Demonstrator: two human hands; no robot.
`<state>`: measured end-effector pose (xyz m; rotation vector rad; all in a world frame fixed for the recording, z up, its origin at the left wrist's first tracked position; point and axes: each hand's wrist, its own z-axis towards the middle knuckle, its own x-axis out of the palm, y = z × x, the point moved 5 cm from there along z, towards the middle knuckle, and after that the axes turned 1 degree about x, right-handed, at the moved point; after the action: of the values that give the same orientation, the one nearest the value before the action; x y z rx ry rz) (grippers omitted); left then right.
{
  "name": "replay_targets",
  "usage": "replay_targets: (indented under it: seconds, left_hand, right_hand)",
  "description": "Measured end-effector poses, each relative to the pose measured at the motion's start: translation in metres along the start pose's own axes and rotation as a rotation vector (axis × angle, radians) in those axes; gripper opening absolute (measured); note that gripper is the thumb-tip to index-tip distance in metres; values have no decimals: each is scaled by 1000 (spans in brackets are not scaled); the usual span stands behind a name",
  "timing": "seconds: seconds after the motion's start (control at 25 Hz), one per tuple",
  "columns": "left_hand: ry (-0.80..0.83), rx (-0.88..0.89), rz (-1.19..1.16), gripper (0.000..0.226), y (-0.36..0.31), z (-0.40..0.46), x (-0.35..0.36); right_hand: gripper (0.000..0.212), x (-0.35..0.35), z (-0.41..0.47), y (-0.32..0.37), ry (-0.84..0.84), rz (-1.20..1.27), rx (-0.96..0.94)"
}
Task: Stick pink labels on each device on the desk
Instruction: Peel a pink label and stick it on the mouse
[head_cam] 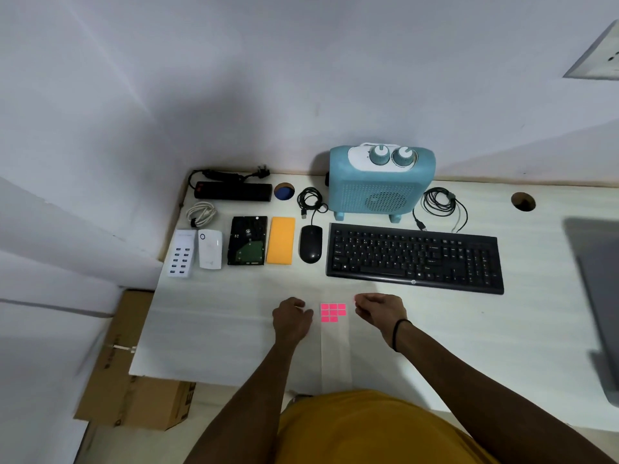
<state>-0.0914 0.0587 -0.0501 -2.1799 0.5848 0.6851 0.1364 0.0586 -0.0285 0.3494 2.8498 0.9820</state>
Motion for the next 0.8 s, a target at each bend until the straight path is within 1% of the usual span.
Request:
replay_targets:
  seconds: [0.28, 0.4, 0.48, 0.56, 0.6, 0.68, 0.76, 0.8]
  left_hand:
    - [-94, 238, 146, 37, -93, 62, -27]
    - [-101, 257, 293, 53, -126, 93, -28]
    - [-65, 226, 355, 67, -135, 111, -21]
    - [-22, 230, 449, 76, -141, 124, -13]
    - [-14, 250, 499, 77, -144, 128, -9]
    - [-21, 287, 549, 70, -151, 132, -5]
    - [-34, 284, 524, 66, -155, 135, -5]
    - [-36, 263, 465, 66, -156, 135, -7]
  right_hand:
    - [6, 12, 27, 37, 10, 15, -23]
    - [5, 14, 42, 53, 22, 24, -27]
    - [9, 13, 49, 61, 21, 16, -29]
    - [12, 11, 55, 67, 10, 20, -33]
    - [12, 11, 58, 70, 4, 22, -36]
    - [8, 11, 61, 73, -1, 22, -37]
    - [6, 13, 60, 75, 1, 19, -39]
    - [7, 13, 59, 76, 9, 15, -46]
